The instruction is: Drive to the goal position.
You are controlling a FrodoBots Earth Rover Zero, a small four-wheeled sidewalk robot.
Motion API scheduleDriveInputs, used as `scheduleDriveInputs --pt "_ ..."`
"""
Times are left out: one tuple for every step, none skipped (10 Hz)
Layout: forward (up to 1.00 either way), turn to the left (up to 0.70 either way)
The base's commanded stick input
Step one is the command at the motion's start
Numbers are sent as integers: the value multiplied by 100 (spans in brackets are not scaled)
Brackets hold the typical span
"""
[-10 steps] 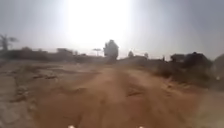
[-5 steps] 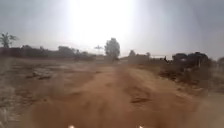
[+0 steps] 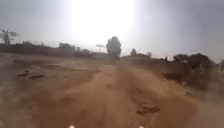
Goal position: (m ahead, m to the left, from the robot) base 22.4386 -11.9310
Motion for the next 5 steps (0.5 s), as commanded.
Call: scheduleDriveInputs --pt "70 0" --pt "70 0" --pt "70 0" --pt "70 0" --pt "70 0"
